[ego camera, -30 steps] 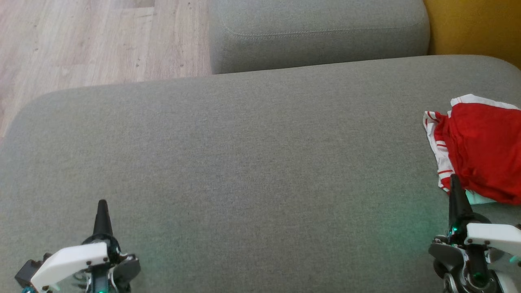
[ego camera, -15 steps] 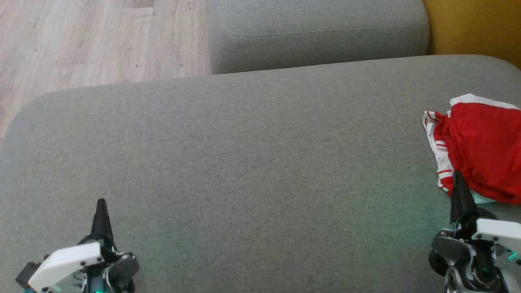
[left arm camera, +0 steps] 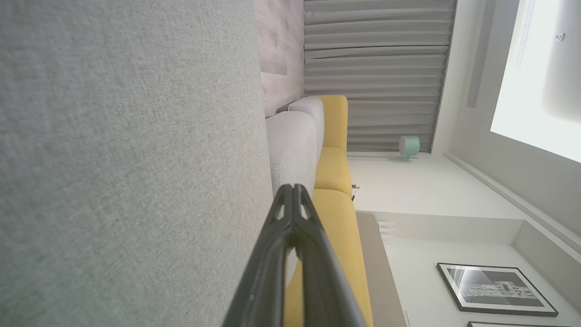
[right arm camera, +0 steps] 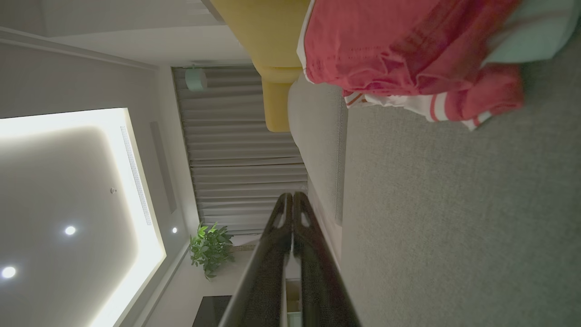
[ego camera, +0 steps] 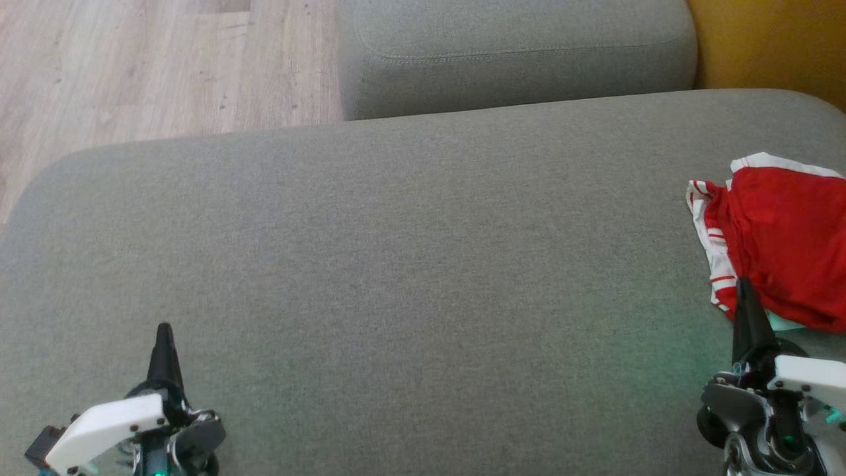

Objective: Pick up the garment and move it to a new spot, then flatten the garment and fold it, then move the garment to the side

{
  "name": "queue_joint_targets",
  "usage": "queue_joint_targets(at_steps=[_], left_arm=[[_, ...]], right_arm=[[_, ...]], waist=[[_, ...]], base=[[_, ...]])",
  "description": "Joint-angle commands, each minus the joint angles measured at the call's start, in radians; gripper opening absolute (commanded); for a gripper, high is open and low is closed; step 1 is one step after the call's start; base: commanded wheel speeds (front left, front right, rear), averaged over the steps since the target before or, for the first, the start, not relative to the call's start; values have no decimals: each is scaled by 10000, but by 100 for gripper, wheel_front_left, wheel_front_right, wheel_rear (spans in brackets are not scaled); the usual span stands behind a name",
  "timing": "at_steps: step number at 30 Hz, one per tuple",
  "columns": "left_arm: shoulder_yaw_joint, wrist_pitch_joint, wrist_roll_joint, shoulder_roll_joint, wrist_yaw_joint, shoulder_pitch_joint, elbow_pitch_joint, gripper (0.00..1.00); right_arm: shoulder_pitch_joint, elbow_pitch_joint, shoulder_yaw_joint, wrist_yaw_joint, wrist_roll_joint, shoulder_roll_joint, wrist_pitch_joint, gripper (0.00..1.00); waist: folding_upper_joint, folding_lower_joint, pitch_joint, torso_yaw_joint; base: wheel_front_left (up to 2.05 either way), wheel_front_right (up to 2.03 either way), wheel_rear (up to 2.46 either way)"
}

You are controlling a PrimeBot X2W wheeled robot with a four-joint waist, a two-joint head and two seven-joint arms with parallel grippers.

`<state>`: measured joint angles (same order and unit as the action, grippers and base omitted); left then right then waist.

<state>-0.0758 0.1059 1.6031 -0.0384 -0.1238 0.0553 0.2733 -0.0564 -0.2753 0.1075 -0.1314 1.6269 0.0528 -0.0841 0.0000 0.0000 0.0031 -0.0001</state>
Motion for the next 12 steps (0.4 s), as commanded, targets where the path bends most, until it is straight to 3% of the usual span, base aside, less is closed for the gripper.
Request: queue_joint_targets(at_steps=[1, 12], left_arm=[[-377, 71, 57, -118, -69, 528, -280, 0], [-377, 71, 57, -118, -69, 528, -280, 0]], right_arm=[[-493, 318, -174, 7, 14, 147, -101, 0], [-496, 316, -144, 7, -11, 126, -125, 0]], waist=[[0, 0, 0, 1], [0, 0, 0, 1]], base=[[0, 0, 0], [0, 0, 0]])
